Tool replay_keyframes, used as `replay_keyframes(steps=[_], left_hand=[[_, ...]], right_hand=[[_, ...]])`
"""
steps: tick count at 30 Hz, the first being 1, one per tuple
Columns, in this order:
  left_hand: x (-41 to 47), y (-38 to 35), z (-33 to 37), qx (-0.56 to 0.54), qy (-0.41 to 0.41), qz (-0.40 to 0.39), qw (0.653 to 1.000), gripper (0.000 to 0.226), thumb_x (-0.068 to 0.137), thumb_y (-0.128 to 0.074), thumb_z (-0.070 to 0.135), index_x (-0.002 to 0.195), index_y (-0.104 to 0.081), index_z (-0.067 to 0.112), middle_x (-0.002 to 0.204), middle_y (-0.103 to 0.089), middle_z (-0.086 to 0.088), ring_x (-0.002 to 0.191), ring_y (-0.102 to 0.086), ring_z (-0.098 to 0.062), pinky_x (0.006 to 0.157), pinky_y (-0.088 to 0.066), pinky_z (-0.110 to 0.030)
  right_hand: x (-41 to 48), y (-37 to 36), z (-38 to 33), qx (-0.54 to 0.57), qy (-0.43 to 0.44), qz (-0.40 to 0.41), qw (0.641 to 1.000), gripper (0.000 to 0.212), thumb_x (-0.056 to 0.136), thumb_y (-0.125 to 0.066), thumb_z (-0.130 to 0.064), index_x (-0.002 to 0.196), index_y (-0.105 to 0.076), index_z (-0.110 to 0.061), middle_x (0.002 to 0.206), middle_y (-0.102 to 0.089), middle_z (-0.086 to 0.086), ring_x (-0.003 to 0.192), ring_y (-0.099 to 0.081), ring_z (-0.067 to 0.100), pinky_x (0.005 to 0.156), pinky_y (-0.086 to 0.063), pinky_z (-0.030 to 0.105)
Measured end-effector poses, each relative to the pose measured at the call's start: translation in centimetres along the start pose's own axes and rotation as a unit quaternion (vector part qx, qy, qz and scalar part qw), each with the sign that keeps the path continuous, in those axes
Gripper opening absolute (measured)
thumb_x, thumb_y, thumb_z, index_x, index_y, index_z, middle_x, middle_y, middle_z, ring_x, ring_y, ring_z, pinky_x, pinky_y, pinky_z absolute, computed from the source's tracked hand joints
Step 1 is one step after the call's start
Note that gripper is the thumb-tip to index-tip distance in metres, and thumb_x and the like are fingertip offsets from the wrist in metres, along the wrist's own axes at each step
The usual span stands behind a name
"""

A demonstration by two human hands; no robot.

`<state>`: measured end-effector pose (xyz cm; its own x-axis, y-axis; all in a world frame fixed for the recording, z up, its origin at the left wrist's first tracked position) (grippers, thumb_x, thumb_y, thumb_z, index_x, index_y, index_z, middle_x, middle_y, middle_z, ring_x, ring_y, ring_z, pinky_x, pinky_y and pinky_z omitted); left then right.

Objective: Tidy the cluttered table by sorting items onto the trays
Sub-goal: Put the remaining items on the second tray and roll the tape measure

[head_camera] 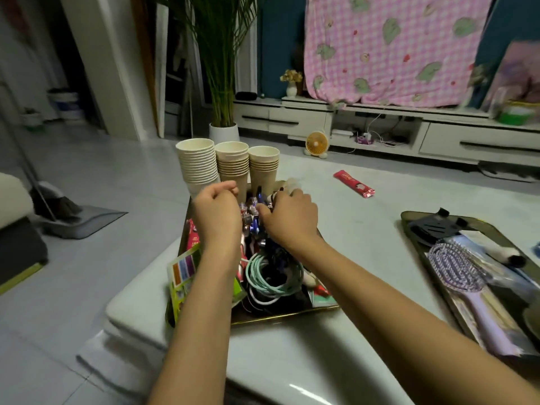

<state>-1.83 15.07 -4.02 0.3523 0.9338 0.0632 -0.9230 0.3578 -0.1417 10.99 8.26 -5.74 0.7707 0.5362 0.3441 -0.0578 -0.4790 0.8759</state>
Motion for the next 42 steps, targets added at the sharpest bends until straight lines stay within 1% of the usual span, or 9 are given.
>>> replay_keyframes(steps=[4, 8, 12, 15, 18, 22, 32, 37, 42], left_hand=[[-0.4, -1.5, -0.4, 0.023, 0.011, -0.032, 0.999, 0.035, 0.087, -0.038, 0.000, 0.074, -0.060, 0.024, 0.091, -0.064, -0.004, 0.085, -0.060, -0.015, 0.078, -0.050, -0.032], [-0.9, -3.5, -0.3, 0.037, -0.004, -0.057, 0.998, 0.031, 0.087, -0.040, 0.001, 0.078, -0.061, 0.022, 0.097, -0.065, -0.007, 0.095, -0.061, -0.021, 0.087, -0.049, -0.037], [-2.8, -6.7, 0.4, 0.027, -0.039, -0.082, 0.996, 0.030, 0.089, -0.040, 0.003, 0.079, -0.060, 0.022, 0.099, -0.065, -0.006, 0.092, -0.060, -0.019, 0.076, -0.047, -0.026], [-4.6, -9.3, 0.8, 0.015, -0.065, -0.107, 0.992, 0.025, 0.090, -0.041, 0.002, 0.087, -0.060, 0.019, 0.096, -0.064, -0.003, 0.095, -0.060, -0.017, 0.076, -0.046, -0.021], [-6.4, -12.8, 0.1, 0.006, -0.042, -0.181, 0.983, 0.025, 0.089, -0.040, 0.003, 0.085, -0.059, 0.020, 0.092, -0.063, -0.003, 0.091, -0.060, -0.019, 0.073, -0.049, -0.026], [-7.8, -17.0, -2.9, 0.024, 0.038, -0.245, 0.969, 0.024, 0.088, -0.042, 0.004, 0.087, -0.062, 0.016, 0.103, -0.066, -0.011, 0.098, -0.062, -0.027, 0.083, -0.049, -0.035], [-4.3, -20.8, -8.3, 0.133, 0.023, -0.294, 0.946, 0.026, 0.091, -0.039, 0.009, 0.099, -0.061, 0.020, 0.107, -0.065, -0.003, 0.096, -0.061, -0.021, 0.072, -0.046, -0.028], [-3.8, -20.7, -10.0, 0.116, 0.047, -0.272, 0.954, 0.026, 0.091, -0.041, 0.010, 0.084, -0.057, 0.029, 0.098, -0.065, 0.002, 0.090, -0.062, -0.016, 0.061, -0.040, -0.022], [-4.0, -20.9, -9.5, 0.105, 0.047, -0.267, 0.957, 0.030, 0.090, -0.042, 0.006, 0.076, -0.057, 0.028, 0.096, -0.068, -0.001, 0.090, -0.064, -0.018, 0.064, -0.043, -0.025]], right_hand=[[-0.4, 0.2, -0.1, 0.122, 0.063, -0.028, 0.990, 0.040, 0.095, -0.041, -0.036, 0.121, -0.055, -0.010, 0.128, -0.050, 0.015, 0.115, -0.045, 0.031, 0.094, -0.038, 0.039], [-2.4, -2.0, -1.0, 0.036, 0.153, -0.145, 0.977, 0.051, 0.095, -0.038, -0.036, 0.142, -0.034, -0.015, 0.147, -0.034, 0.013, 0.136, -0.028, 0.030, 0.112, -0.024, 0.042], [-3.1, 0.7, -1.4, 0.206, 0.186, -0.182, 0.943, 0.031, 0.091, -0.050, -0.004, 0.119, -0.052, 0.010, 0.126, -0.052, 0.026, 0.117, -0.047, 0.034, 0.100, -0.038, 0.048], [-1.0, 3.5, 2.7, 0.287, 0.111, -0.130, 0.943, 0.012, 0.091, -0.051, -0.007, 0.100, -0.058, -0.011, 0.105, -0.060, 0.012, 0.103, -0.055, 0.024, 0.088, -0.045, 0.039], [2.3, 3.9, 11.2, 0.200, -0.057, -0.042, 0.977, 0.024, 0.092, -0.044, -0.012, 0.104, -0.059, 0.002, 0.104, -0.064, 0.017, 0.098, -0.058, 0.032, 0.082, -0.047, 0.040], [4.0, 2.8, 18.7, 0.064, -0.131, -0.045, 0.988, 0.027, 0.092, -0.045, -0.010, 0.117, -0.054, -0.001, 0.118, -0.059, 0.018, 0.100, -0.055, 0.030, 0.074, -0.036, 0.027], [13.3, -3.5, 23.0, -0.018, -0.148, -0.070, 0.986, 0.055, 0.096, -0.042, -0.036, 0.145, -0.023, -0.018, 0.149, -0.023, 0.020, 0.135, -0.027, 0.035, 0.110, -0.024, 0.043], [14.9, -5.4, 22.6, -0.124, -0.119, -0.058, 0.983, 0.035, 0.099, -0.033, -0.028, 0.126, -0.052, -0.014, 0.125, -0.049, 0.013, 0.111, -0.048, 0.030, 0.097, -0.035, 0.040], [13.6, -4.6, 20.7, -0.159, -0.065, -0.036, 0.984, 0.031, 0.094, -0.036, -0.005, 0.118, -0.055, -0.005, 0.118, -0.054, 0.013, 0.108, -0.051, 0.029, 0.088, -0.038, 0.035]])
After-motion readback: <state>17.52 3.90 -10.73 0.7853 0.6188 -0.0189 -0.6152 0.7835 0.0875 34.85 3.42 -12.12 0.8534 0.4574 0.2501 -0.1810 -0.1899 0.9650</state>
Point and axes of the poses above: each hand's wrist, its own x-axis towards the middle knuckle, its own y-axis out of the back of the hand, z = x × y, the point moved 7 cm from there along x, towards the middle knuckle
